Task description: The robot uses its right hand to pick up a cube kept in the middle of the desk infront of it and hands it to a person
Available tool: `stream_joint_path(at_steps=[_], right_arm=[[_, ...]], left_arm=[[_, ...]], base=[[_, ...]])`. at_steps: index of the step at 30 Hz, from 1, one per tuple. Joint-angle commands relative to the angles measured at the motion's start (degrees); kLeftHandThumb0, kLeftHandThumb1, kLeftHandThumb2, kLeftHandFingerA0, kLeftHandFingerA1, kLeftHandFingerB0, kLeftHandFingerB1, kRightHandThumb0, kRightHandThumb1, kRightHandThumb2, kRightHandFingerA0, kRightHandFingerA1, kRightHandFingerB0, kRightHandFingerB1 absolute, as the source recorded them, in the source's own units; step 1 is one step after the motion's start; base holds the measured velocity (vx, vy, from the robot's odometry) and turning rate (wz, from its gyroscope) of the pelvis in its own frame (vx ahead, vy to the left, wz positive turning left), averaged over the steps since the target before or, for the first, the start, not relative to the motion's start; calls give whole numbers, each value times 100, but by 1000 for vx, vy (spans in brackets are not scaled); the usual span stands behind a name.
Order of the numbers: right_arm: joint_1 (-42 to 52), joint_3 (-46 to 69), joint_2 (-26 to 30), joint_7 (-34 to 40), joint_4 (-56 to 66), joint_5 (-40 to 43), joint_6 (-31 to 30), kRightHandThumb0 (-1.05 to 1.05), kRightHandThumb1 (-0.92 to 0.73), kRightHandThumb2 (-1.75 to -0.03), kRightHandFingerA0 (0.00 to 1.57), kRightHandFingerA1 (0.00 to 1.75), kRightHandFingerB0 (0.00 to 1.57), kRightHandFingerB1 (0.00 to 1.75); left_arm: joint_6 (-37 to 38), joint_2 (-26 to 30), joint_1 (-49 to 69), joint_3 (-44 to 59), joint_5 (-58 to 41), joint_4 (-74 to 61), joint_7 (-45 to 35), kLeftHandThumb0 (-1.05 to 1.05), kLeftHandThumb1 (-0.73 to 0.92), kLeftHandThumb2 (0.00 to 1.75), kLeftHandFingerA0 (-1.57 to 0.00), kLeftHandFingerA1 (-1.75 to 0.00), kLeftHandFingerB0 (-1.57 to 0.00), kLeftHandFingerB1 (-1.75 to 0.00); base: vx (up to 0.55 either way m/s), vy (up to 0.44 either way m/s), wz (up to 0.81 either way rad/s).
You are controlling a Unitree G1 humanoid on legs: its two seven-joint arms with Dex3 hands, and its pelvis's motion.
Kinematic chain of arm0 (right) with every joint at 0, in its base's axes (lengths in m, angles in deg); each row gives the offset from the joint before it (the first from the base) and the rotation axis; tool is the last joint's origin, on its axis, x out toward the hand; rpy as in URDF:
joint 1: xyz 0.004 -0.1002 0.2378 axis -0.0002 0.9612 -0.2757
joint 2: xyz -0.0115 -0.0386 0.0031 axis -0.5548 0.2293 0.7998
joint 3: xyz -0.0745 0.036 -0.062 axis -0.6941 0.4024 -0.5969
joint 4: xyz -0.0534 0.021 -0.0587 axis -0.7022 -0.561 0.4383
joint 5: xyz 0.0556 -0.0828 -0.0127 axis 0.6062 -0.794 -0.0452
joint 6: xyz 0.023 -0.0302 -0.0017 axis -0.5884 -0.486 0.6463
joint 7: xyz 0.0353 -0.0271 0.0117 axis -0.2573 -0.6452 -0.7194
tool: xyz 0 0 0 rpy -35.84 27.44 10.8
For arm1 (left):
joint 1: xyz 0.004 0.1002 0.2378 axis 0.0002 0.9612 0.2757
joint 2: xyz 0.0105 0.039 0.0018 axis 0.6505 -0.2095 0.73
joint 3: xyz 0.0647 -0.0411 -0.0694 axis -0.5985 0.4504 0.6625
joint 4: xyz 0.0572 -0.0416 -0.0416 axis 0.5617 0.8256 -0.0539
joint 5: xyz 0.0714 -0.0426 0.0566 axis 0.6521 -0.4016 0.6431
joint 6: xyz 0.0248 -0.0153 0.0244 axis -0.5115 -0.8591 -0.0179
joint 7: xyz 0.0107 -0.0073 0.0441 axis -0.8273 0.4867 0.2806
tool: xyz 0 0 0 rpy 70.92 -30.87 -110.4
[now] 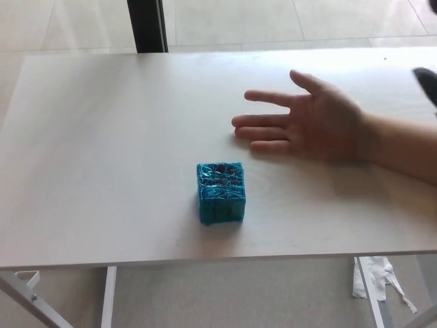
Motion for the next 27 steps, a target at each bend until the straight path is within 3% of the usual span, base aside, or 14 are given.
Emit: stream_joint_path(at_steps=[1,2,3,4,5,6,7,12,13,14,15,19,24,27], right_arm=[[-1184,-1913,-248,-261,-329,-2030,-964,-79,-63,-60,28,56,31,34],[-1262,-2039,-283,-271,-448,-2081,-1043,-78,-62,-60,26,59,29,36],[-1315,-2238,-303,-299,-675,-2204,-1035,-78,-62,-59,26,59,30,37],[-1320,-2254,-285,-279,-670,-2196,-1052,-78,-62,-59,26,59,30,37],[-1371,-2364,-263,-333,-789,-2240,-1062,-78,-63,-60,26,58,29,37],[-1412,-2454,-260,-340,-923,-2284,-1018,-79,-63,-60,25,57,29,36],[-1455,-2577,-257,-332,-1055,-2385,-1022,-80,-63,-60,25,56,30,36],[-1629,-3061,-219,-387,-1464,-2732,-1046,-80,-64,-60,25,56,27,36],[-1765,-3261,-265,-296,-1688,-2975,-970,-82,-65,-60,27,61,27,40],[-1836,-3365,-291,-226,-1811,-3086,-938,-82,-64,-60,28,62,28,41],[-1907,-3447,-310,-175,-1920,-3170,-907,-83,-64,-60,28,64,28,41],[-2171,-3737,-325,-250,-2220,-3343,-963,-79,-63,-60,26,60,29,39],[-2362,-4012,-376,-273,-2411,-3511,-1144,-79,-62,-60,24,58,31,40],[-2438,-4213,-426,-232,-2533,-3689,-1208,-79,-61,-60,25,59,35,39]], left_arm=[[121,37,48,-135,31,-51,-46,-63,62,59,-70,-69,-58,-43],[118,92,29,-188,85,-60,-8,-64,62,59,-67,-66,-59,-43],[122,93,35,-187,69,-76,-25,-63,49,89,-68,-77,-52,-57],[121,97,30,-197,67,-77,-25,-63,49,89,-68,-77,-52,-57],[79,99,8,-200,61,-63,-8,-64,62,59,-67,-71,-57,-43],[88,101,3,-215,72,-44,-2,-66,49,89,-61,-71,-50,-56],[115,99,8,-217,64,-41,-20,-65,62,59,-63,-65,-56,-42],[98,72,-3,-144,-36,-29,-44,-64,60,58,-60,-61,-56,-42],[104,71,-13,-182,8,-12,-9,-67,47,89,-61,-70,-51,-56],[70,67,-35,-198,29,9,38,-65,47,88,-61,-70,-52,-56],[60,67,-41,-164,-9,8,13,-64,60,58,-70,-71,-58,-44],[119,87,-42,-208,31,-24,2,-63,62,59,-52,-58,-55,-42],[109,129,-79,-266,55,-27,-79,-64,62,59,-53,-53,-54,-42],[144,110,-110,-280,66,7,-13,-64,61,59,-66,-69,-57,-43]], base=[[0,0,0],[0,0,0],[0,0,0],[0,0,0],[0,0,0],[0,0,0],[0,0,0],[0,0,0],[0,0,0],[0,0,0],[0,0,0],[0,0,0],[0,0,0],[0,0,0]])
